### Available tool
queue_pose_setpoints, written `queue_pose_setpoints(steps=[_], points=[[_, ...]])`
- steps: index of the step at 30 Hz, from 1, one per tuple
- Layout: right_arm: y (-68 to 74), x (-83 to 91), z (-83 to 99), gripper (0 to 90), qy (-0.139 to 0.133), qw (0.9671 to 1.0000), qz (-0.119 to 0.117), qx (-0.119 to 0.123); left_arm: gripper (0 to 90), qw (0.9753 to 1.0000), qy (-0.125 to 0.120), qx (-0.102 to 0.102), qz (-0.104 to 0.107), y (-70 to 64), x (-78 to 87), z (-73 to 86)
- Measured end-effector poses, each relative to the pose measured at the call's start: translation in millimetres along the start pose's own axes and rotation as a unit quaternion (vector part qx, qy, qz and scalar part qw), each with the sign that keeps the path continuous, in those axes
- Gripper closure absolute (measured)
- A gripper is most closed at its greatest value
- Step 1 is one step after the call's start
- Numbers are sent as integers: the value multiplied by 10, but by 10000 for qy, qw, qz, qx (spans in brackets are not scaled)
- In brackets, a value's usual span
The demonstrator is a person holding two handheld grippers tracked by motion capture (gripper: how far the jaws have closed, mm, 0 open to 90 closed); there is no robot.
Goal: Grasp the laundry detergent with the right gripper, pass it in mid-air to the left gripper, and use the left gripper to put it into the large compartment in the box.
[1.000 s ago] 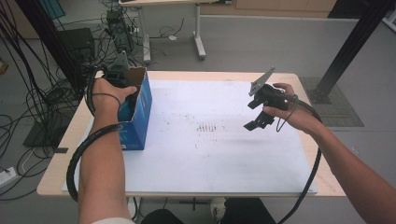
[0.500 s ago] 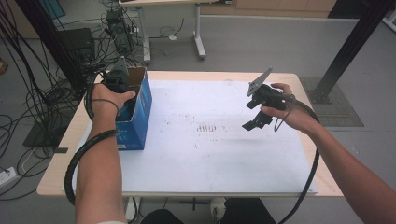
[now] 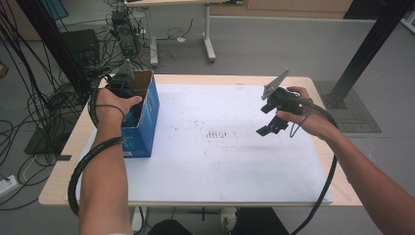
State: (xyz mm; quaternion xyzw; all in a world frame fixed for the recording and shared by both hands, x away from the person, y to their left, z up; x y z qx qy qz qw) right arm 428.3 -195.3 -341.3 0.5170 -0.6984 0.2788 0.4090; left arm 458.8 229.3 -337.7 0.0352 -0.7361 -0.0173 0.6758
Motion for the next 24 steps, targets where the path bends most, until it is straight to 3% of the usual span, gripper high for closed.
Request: queue_pose_setpoints(steps=[24], points=[[-33,69,7,60,23,10000,77,1,367,10000,25,2,-21,-3,0,-1]])
Point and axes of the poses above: each handheld gripper's, and its own axes: x roughly backward along the jaws, z roughly out of its underside, y roughly to its left, the point moved 6 cm from there along -x, roughly forward along the jaws
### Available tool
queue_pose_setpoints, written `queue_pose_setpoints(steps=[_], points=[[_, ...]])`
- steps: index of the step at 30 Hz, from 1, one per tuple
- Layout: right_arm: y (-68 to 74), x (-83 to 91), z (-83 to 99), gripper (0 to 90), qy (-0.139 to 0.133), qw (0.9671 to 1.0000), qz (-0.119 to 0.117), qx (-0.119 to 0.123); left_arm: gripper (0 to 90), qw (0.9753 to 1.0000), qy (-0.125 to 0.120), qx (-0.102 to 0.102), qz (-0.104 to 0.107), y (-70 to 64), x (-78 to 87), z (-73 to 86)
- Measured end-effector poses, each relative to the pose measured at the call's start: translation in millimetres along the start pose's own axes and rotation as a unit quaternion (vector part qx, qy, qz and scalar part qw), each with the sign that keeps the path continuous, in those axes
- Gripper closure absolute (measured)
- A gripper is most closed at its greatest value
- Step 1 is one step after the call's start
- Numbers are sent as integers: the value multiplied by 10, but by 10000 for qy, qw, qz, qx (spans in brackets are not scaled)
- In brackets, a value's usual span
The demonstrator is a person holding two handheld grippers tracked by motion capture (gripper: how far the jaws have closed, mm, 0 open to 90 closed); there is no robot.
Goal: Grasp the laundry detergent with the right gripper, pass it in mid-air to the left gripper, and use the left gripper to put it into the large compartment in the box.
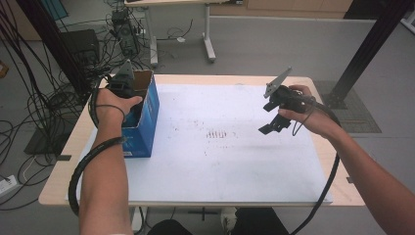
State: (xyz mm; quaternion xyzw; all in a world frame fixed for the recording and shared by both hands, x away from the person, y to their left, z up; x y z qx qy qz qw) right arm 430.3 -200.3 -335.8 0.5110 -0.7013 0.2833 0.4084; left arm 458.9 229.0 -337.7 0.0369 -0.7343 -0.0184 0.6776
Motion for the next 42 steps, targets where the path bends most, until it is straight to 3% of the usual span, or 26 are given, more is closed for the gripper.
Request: queue_pose_setpoints(steps=[42], points=[[-9,43,19,60,-28,10000,33,-19,366,10000,-25,25,28,9,-4,1]])
Point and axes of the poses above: each handheld gripper's, and its own axes: x roughly backward along the jaws, z roughly out of its underside, y roughly to its left, the point moved 6 cm from there along -x, roughly forward along the jaws
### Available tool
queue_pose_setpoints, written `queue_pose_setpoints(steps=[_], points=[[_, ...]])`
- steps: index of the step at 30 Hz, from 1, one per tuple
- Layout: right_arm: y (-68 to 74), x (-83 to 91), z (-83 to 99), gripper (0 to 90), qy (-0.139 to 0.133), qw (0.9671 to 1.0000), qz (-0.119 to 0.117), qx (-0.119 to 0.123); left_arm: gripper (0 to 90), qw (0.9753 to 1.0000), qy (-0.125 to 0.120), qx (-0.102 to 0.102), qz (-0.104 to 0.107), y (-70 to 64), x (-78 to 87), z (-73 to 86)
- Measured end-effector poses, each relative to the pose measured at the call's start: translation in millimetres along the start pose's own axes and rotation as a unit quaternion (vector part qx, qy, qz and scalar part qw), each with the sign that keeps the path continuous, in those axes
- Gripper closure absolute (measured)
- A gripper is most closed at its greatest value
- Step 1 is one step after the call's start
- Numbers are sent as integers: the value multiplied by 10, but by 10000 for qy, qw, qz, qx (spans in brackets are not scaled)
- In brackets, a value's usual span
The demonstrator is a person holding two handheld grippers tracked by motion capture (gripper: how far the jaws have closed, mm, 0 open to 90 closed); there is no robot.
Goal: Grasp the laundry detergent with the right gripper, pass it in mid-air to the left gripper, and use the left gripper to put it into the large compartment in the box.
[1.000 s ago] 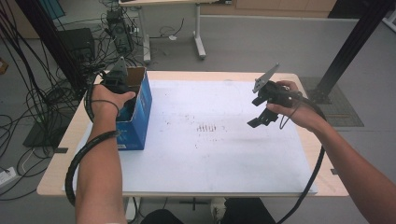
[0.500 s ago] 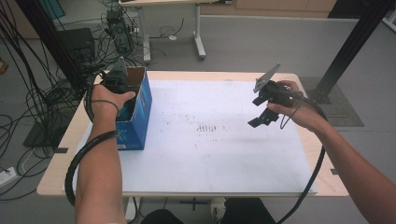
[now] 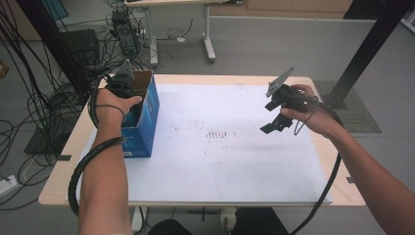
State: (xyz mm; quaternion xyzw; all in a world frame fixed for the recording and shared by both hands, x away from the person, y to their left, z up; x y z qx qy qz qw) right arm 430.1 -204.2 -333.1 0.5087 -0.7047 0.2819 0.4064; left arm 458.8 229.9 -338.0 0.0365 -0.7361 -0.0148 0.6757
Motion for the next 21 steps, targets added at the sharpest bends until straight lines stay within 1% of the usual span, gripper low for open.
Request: queue_pose_setpoints(steps=[21], points=[[9,-2,1,60,18,10000,-6,7,364,10000,-5,9,7,4,0,-2]])
Point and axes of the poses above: each handheld gripper's, and its own axes: x roughly backward along the jaws, z roughly out of its underside, y roughly to its left, the point moved 6 cm from there along -x, roughly forward along the jaws
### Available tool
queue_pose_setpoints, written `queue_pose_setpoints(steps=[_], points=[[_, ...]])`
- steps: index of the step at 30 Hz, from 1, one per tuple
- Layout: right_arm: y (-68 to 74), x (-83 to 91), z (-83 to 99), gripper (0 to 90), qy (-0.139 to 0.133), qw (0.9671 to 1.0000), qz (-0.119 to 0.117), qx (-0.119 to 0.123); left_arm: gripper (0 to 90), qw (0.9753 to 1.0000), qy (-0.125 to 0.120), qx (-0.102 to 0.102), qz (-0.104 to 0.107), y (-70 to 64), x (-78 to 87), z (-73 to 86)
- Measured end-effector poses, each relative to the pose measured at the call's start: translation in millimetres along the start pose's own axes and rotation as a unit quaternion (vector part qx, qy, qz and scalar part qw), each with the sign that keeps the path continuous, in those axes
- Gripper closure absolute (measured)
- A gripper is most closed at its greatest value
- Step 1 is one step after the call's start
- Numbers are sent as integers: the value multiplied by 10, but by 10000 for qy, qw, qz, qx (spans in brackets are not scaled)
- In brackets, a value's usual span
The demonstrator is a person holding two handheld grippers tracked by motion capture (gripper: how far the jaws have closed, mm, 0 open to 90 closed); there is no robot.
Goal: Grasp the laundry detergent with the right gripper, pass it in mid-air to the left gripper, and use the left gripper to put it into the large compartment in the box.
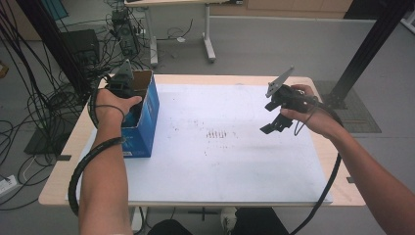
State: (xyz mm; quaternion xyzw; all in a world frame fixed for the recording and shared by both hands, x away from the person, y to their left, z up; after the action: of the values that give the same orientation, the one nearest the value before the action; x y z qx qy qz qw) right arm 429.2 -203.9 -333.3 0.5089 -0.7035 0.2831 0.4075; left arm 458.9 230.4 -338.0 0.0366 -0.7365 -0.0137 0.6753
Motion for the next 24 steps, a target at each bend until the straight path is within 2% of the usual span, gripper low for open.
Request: queue_pose_setpoints(steps=[12,17,19,22,24], points=[[13,10,-10,60,1,10000,6,25,346,10000,-45,0,42,5,25,6],[7,37,-8,60,-28,10000,53,4,312,9999,-144,-9,84,-2,79,16],[4,44,2,60,-16,10000,61,-7,310,9999,-151,-28,45,-4,104,22],[-2,56,5,60,-25,10000,81,-18,289,9997,-178,-65,-122,3,167,26],[-1,59,2,60,-29,10000,80,-17,289,9997,-215,-64,-113,10,217,30]])
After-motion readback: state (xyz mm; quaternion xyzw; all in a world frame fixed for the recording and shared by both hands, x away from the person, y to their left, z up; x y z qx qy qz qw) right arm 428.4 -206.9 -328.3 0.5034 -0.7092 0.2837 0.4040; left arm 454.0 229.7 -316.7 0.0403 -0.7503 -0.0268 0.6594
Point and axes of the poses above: each handheld gripper's, and its own axes: x roughly backward along the jaws, z roughly out of its underside, y roughly to its left, the point moved 6 cm from there along -x, roughly forward along the jaws
